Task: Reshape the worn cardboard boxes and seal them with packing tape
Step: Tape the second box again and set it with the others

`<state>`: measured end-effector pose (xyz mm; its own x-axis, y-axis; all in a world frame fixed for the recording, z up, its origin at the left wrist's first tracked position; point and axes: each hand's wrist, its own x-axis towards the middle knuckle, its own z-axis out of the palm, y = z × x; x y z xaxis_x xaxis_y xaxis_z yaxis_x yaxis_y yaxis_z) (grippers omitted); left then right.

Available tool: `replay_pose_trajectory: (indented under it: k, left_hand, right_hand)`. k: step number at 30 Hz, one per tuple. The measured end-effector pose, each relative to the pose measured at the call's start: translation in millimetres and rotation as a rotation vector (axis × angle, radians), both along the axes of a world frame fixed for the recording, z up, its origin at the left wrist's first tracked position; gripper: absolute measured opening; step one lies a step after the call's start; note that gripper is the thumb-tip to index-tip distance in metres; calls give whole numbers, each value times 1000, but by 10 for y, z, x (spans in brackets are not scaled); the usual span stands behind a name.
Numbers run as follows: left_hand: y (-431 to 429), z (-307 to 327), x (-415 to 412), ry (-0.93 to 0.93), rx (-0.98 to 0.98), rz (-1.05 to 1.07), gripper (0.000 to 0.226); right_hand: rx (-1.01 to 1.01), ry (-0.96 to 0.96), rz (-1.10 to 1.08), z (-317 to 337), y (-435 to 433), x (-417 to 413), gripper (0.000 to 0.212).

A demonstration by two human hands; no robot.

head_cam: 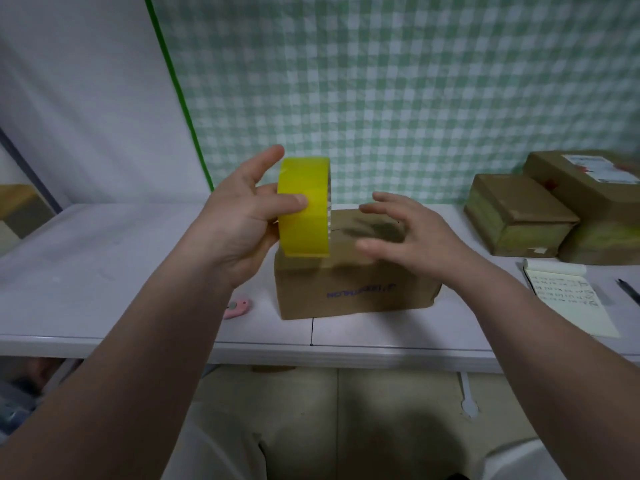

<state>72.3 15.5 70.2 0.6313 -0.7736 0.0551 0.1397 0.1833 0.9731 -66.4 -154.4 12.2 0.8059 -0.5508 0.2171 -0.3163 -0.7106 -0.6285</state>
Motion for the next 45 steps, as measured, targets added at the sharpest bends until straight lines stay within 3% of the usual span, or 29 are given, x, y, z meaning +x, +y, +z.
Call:
replay_pose_trajectory:
  k: [4,9,12,18,24,30,34,38,42,45]
  left_hand:
    - [-83,-34,-114,-37,1,-69,83]
    - [-114,-85,-176,-193,90,-123,82]
    - [-121,-88,-201,-375,165,-94,69]
    - [-134,-119,-234,-792,267,105,44]
    - [-140,-109,-227,-935,222,202,12]
    - [-270,-137,-127,-897,212,241,12]
    - [-383,-237,41,-562,210,246,18]
    - [-436,-330,159,-234,200,277,22]
    - [-493,-401,275,-63,190,351,19]
    - [-504,-450,427,10,190,389,18]
  right_hand:
    - [272,-256,156,138,355,17,43]
    - [330,-364,220,59,479,-22,37]
    - [368,-366,224,-7,526,-59,21]
    - [334,-388,181,-99,554,-47,19]
    - [224,-366,185,-83,522,-76,17]
    - [130,-293,162,-2,484,-61,21]
    - [188,-242,33,131,354,-15,32]
    - [54,-97,-49,329,213,185,51]
    - [-12,100,53,621,162,375,47]
    - [-127,278,119,739,180,554,59]
